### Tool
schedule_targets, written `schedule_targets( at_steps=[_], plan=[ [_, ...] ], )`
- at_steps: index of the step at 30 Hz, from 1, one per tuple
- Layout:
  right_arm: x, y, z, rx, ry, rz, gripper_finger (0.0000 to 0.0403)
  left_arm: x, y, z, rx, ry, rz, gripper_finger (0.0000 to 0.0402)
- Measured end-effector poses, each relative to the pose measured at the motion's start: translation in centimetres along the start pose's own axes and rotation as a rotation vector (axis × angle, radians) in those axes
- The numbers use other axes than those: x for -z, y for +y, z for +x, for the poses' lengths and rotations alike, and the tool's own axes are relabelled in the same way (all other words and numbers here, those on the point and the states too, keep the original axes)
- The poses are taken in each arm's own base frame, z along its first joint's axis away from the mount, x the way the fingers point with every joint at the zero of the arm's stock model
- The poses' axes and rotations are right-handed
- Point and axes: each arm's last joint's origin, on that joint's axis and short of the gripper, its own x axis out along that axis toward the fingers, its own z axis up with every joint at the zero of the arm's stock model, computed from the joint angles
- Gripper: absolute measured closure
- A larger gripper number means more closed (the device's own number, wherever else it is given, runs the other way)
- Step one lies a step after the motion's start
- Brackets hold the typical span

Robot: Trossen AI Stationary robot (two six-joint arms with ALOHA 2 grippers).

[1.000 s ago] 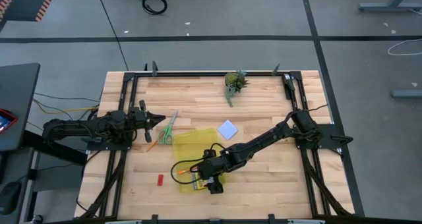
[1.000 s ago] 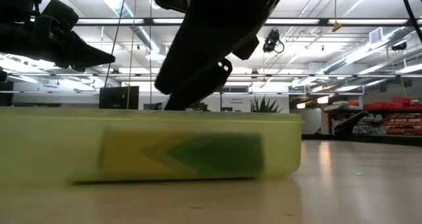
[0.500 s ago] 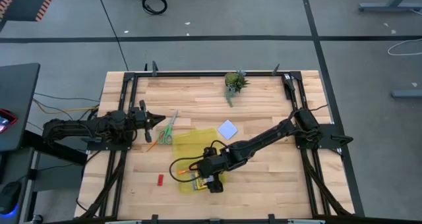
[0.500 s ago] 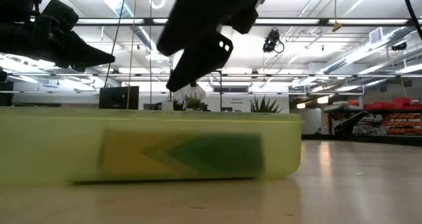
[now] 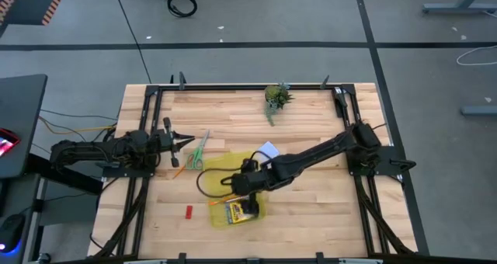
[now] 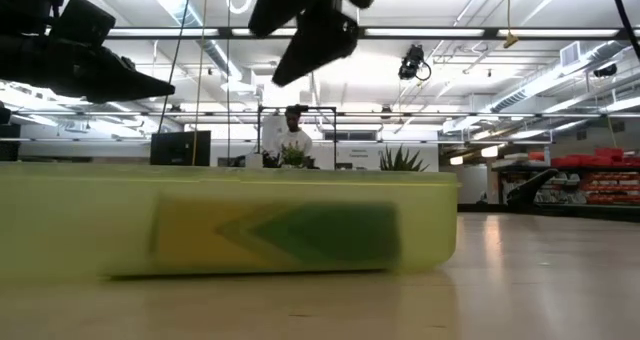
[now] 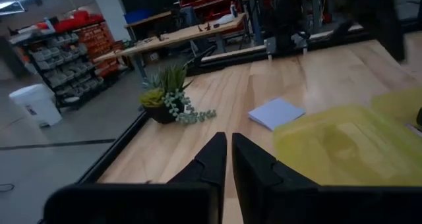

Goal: Pack school essentials
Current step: Put the green scissors into the yellow supply box

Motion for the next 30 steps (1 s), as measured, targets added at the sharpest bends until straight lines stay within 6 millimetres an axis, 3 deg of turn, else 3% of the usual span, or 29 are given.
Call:
schedule_targets(
  at_steps=[3, 9, 18, 25, 30],
  plan=[
    [-0.5, -1.1, -2.4, 0.072, -0.034, 0.018, 0.0004, -0.1, 0.0, 0.0, -0.001, -0.013, -0.09, 0.0375],
    [-1.0, -3.2, -6.4, 0.216, -0.083, 0.043, 0.0004, -0.2, 0.0, 0.0, 0.004, -0.021, -0.584, 0.0374],
    [-0.5, -5.5, -9.8, 0.391, -0.064, 0.07, 0.0004, -0.2, -0.1, 0.0, 0.047, -0.006, -1.065, 0.0373],
    [0.5, -6.7, -12.7, 0.5, -0.035, 0.123, 0.0004, -0.1, -0.1, 0.0, 0.047, 0.01, -1.135, 0.0385],
    [1.3, -7.3, -14.8, 0.557, -0.018, 0.13, 0.0004, 0.0, -0.1, 0.1, -0.012, 0.128, -1.101, 0.0385]
  ],
)
